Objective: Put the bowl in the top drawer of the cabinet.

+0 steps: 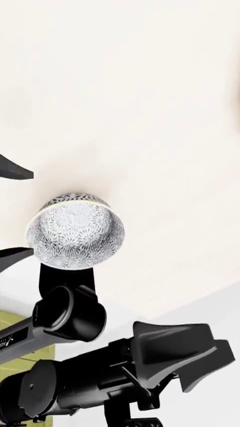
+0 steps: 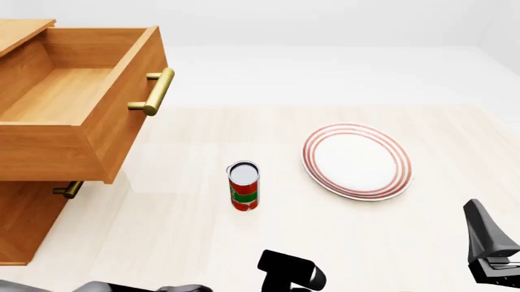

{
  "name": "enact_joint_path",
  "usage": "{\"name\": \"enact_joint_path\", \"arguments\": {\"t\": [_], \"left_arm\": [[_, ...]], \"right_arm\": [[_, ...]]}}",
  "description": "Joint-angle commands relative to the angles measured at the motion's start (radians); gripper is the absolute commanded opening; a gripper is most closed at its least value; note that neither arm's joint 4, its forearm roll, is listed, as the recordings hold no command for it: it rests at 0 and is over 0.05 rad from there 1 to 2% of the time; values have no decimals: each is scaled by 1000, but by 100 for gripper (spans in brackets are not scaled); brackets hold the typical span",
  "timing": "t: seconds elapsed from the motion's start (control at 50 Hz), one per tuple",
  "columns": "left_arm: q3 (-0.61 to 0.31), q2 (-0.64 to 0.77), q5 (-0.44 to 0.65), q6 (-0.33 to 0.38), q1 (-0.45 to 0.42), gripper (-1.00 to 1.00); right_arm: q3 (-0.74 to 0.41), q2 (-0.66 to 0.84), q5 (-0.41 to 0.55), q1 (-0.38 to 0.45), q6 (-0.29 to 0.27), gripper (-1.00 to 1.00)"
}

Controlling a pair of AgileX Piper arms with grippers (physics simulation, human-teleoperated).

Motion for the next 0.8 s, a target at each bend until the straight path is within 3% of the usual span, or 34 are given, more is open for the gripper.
{"name": "enact_joint_path", "arguments": {"t": [0.02,0.8], "left_arm": [[-27,17,15,0,-12,100],[-45,80,-29,-61,6,100]], "right_arm": [[0,0,0,0,0,100],[0,0,0,0,0,100]]}}
